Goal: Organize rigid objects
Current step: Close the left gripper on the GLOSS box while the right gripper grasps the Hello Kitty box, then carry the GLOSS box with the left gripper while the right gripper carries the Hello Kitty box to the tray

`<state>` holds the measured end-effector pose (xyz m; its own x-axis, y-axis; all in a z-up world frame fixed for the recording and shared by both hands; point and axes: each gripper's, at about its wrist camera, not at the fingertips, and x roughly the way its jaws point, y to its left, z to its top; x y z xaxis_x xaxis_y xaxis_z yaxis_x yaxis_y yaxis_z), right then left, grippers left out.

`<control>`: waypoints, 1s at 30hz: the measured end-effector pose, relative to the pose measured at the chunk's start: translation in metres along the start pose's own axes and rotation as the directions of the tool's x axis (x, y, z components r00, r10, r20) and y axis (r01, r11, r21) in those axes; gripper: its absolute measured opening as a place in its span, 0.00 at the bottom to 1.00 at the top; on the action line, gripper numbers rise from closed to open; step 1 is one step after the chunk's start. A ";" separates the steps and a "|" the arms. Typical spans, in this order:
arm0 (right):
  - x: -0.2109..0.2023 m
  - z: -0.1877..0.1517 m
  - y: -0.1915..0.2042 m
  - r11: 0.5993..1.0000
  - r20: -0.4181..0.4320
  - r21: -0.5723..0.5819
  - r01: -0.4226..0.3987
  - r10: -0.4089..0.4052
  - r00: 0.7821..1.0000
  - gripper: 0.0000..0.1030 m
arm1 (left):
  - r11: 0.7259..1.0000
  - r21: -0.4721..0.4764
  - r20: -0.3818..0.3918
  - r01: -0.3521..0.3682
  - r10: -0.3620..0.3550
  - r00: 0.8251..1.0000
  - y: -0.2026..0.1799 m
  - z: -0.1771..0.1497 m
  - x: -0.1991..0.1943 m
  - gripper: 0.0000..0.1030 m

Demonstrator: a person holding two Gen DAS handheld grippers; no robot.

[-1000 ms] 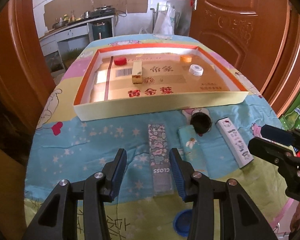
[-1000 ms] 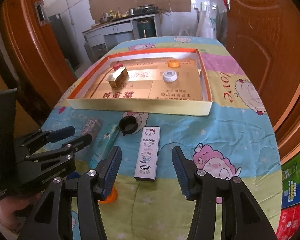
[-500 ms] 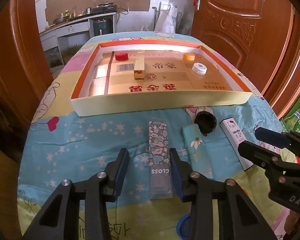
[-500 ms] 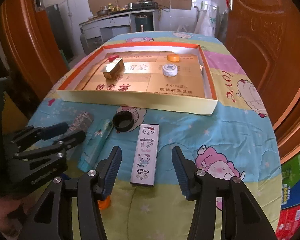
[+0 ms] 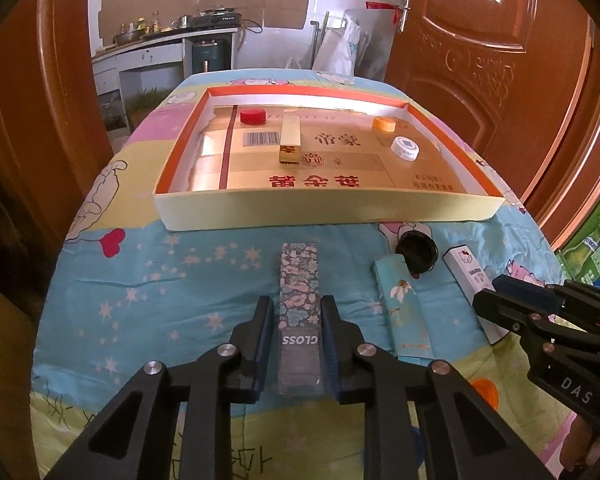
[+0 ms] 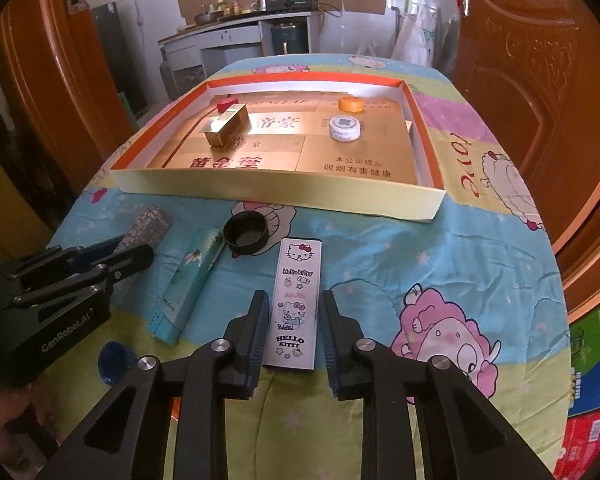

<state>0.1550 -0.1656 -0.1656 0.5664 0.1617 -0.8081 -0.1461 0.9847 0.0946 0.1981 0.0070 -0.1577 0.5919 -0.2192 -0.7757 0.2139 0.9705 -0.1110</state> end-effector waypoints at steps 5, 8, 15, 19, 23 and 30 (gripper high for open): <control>-0.007 0.001 -0.002 1.000 0.013 0.010 -0.014 0.013 1.000 0.25 | 1.000 -0.012 0.011 0.020 -0.020 1.000 0.002 -0.001 -0.004 0.20; -0.013 0.002 -0.002 1.000 0.024 0.010 -0.020 0.020 1.000 0.25 | 1.000 -0.013 0.015 0.024 -0.023 1.000 0.003 -0.001 -0.006 0.20; 0.000 0.000 0.004 0.999 -0.023 -0.049 0.020 -0.021 1.000 0.25 | 1.000 -0.009 0.014 0.025 -0.025 1.000 0.003 -0.001 -0.007 0.20; 0.012 0.003 0.010 0.993 -0.040 -0.104 0.062 -0.067 0.997 0.28 | 0.999 -0.013 0.013 0.030 -0.030 0.999 0.004 -0.001 -0.007 0.20; 0.018 0.010 0.015 0.989 -0.034 -0.129 0.070 -0.074 0.997 0.28 | 0.999 -0.013 0.013 0.032 -0.032 0.999 0.004 0.000 -0.006 0.20; 0.017 0.012 0.009 0.996 -0.037 -0.085 0.040 -0.043 0.998 0.25 | 1.000 0.001 0.026 0.027 -0.027 0.999 0.003 -0.001 -0.006 0.20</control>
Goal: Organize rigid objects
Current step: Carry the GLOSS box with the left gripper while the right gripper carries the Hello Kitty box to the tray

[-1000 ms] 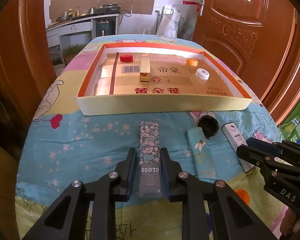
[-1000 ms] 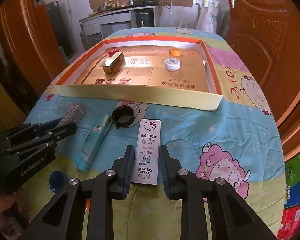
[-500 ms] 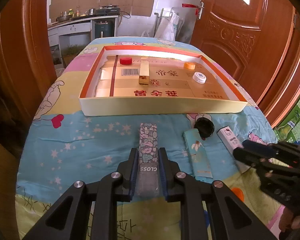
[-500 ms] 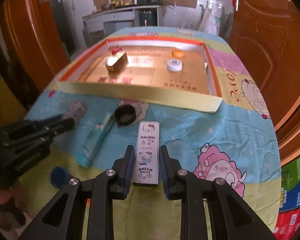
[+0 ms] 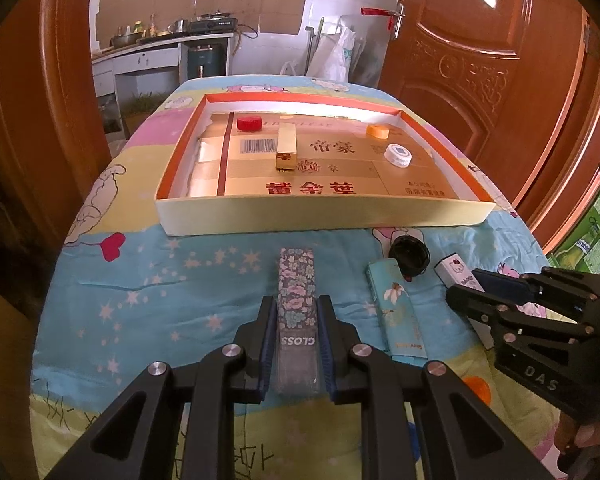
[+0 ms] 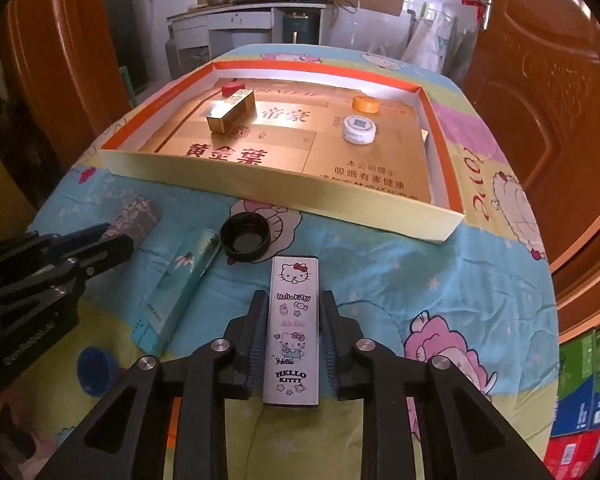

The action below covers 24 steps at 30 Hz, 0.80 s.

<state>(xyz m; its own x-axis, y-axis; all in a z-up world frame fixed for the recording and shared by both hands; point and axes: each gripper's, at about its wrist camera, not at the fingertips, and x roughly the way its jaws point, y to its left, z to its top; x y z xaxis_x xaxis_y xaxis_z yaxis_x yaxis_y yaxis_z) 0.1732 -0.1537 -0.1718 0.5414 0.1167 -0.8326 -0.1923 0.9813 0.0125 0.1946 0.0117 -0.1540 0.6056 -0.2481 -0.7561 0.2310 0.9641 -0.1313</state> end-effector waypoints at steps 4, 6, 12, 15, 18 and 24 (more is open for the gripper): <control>-0.008 -0.001 -0.003 1.000 0.016 0.016 -0.017 0.017 1.000 0.25 | 1.000 0.000 0.008 -0.001 0.001 1.000 0.000 -0.001 -0.002 0.20; -0.014 -0.002 -0.003 1.000 0.027 0.019 -0.024 0.024 0.999 0.25 | 1.000 -0.003 0.015 0.001 -0.001 1.000 0.000 -0.001 -0.004 0.20; -0.033 0.002 -0.004 0.999 0.067 0.024 -0.037 0.035 0.997 0.25 | 1.000 0.002 0.048 0.008 -0.008 0.999 -0.002 0.006 -0.017 0.20; -0.042 0.005 -0.008 0.999 0.090 0.026 -0.037 0.035 0.995 0.25 | 1.000 0.007 0.068 0.015 -0.015 0.998 -0.004 0.012 -0.027 0.20; -0.050 0.010 -0.011 0.999 0.110 0.029 -0.035 0.032 0.993 0.25 | 1.000 0.014 0.086 0.019 -0.020 0.996 -0.007 0.020 -0.036 0.20; -0.066 0.023 -0.022 0.999 0.149 0.032 -0.019 0.014 0.989 0.25 | 0.999 0.029 0.118 0.024 -0.027 0.993 -0.011 0.040 -0.047 0.20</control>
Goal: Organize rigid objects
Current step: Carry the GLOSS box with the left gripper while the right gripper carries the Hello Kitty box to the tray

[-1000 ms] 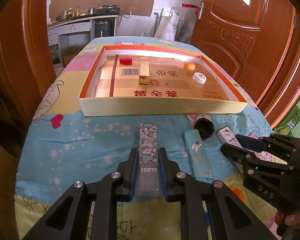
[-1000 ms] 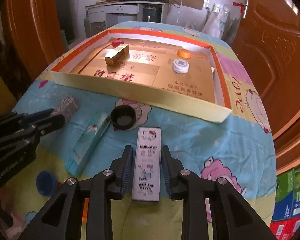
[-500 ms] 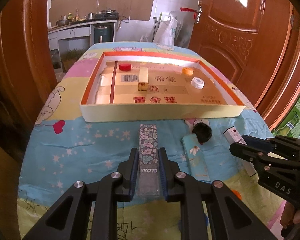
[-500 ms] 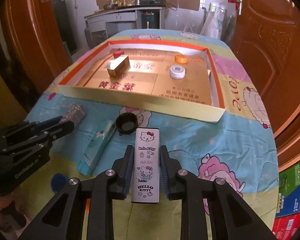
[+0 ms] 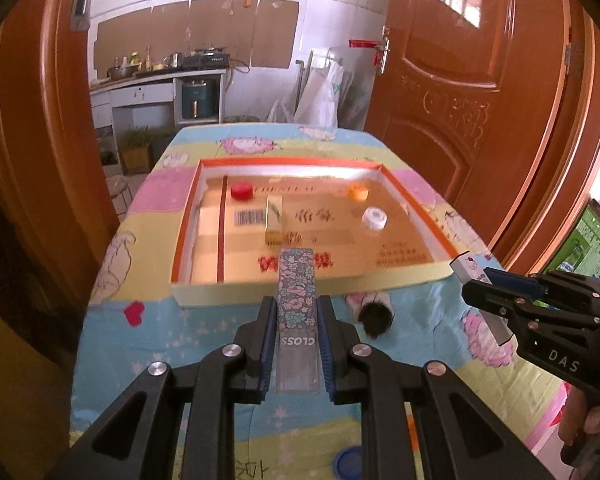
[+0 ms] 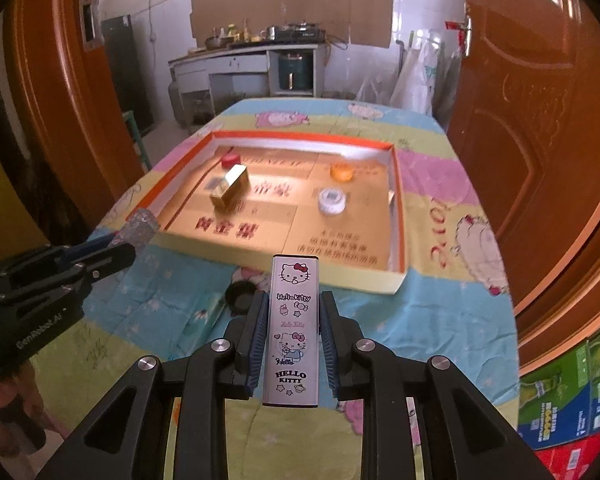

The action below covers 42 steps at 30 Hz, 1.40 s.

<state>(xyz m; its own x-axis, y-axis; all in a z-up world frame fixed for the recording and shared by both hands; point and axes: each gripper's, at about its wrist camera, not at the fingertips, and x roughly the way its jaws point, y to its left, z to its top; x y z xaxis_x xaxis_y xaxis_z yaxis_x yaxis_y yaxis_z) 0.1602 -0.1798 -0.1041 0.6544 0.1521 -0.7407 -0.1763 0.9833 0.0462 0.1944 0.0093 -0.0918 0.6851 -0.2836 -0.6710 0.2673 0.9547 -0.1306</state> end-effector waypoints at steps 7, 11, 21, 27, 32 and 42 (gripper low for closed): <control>-0.008 0.018 -0.012 1.000 0.033 0.004 0.020 -0.021 0.999 0.25 | 1.000 0.026 0.028 0.011 -0.012 1.000 -0.011 0.026 -0.001 0.20; -0.010 0.029 -0.020 1.000 0.045 0.008 0.028 -0.028 0.999 0.25 | 0.999 0.039 0.029 0.016 -0.018 0.999 -0.017 0.039 0.005 0.20; 0.005 0.060 -0.040 0.999 0.055 0.006 0.035 -0.035 0.998 0.25 | 0.998 0.054 0.017 0.038 -0.039 0.999 -0.030 0.073 0.029 0.20; 0.028 0.079 -0.054 0.999 0.042 0.007 0.037 -0.037 0.998 0.25 | 0.998 0.053 -0.008 0.045 -0.045 0.999 -0.035 0.087 0.050 0.20; 0.047 0.091 -0.063 0.999 0.027 0.013 0.038 -0.039 0.999 0.25 | 0.998 0.043 -0.028 0.050 -0.049 0.998 -0.036 0.097 0.068 0.20; 0.090 0.110 -0.082 0.999 -0.019 0.032 0.019 -0.018 1.000 0.25 | 0.999 0.007 -0.078 0.042 -0.041 0.996 -0.035 0.116 0.102 0.20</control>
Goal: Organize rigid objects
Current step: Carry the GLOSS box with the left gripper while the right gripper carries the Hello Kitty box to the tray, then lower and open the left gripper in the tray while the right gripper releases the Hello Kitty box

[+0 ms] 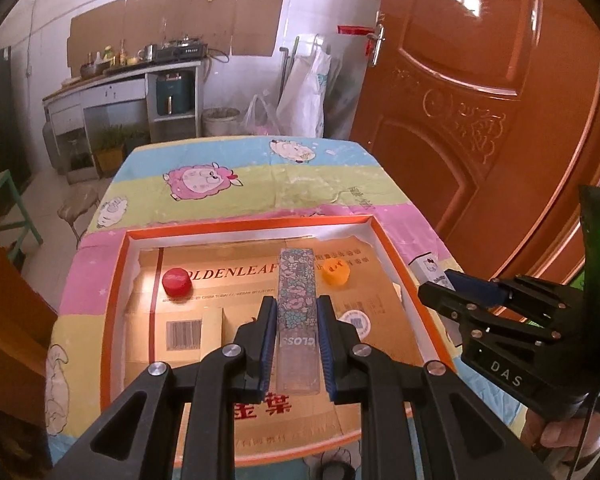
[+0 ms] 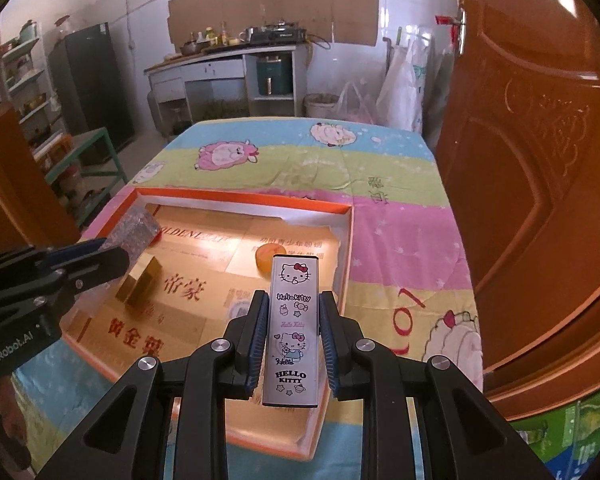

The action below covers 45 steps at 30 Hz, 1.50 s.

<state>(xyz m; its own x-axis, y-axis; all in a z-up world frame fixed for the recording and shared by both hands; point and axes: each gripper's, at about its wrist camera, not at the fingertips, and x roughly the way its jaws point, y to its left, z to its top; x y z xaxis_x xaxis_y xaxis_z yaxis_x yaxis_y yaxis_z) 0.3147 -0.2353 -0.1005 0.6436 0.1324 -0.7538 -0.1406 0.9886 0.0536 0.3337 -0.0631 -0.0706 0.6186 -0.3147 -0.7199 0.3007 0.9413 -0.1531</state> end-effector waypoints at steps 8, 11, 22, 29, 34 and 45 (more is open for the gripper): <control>0.036 0.016 -0.007 1.000 -0.057 0.001 -0.021 0.021 0.998 0.25 | 1.000 -0.010 -0.057 -0.030 0.029 0.998 0.005 0.002 0.030 0.20; 0.046 0.018 -0.007 1.000 -0.071 -0.003 -0.020 0.020 0.997 0.25 | 0.999 -0.013 -0.075 -0.040 0.039 0.996 0.007 0.002 0.040 0.20; 0.075 0.016 -0.003 1.000 -0.118 0.002 -0.023 0.023 0.993 0.25 | 0.998 -0.015 -0.111 -0.065 0.062 0.992 0.012 -0.004 0.061 0.20; 0.088 0.011 -0.004 1.000 -0.142 0.000 -0.010 0.009 0.990 0.25 | 0.996 -0.014 -0.137 -0.083 0.080 0.987 0.016 -0.009 0.076 0.20; 0.093 0.011 -0.004 1.000 -0.148 -0.004 -0.007 0.006 0.989 0.25 | 0.996 -0.022 -0.152 -0.084 0.080 0.985 0.019 -0.012 0.083 0.20; 0.100 0.007 0.005 0.999 -0.149 -0.043 0.002 -0.008 0.989 0.25 | 0.996 -0.018 -0.150 -0.082 0.079 0.986 0.019 -0.015 0.087 0.20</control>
<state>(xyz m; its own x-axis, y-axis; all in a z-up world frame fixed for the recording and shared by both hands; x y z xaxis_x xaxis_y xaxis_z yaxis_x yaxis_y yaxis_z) 0.3835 -0.2163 -0.1717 0.5252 0.1121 -0.8436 -0.1718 0.9848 0.0239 0.3821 -0.0712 -0.1463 0.5246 -0.2176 -0.8230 0.2359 0.9661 -0.1051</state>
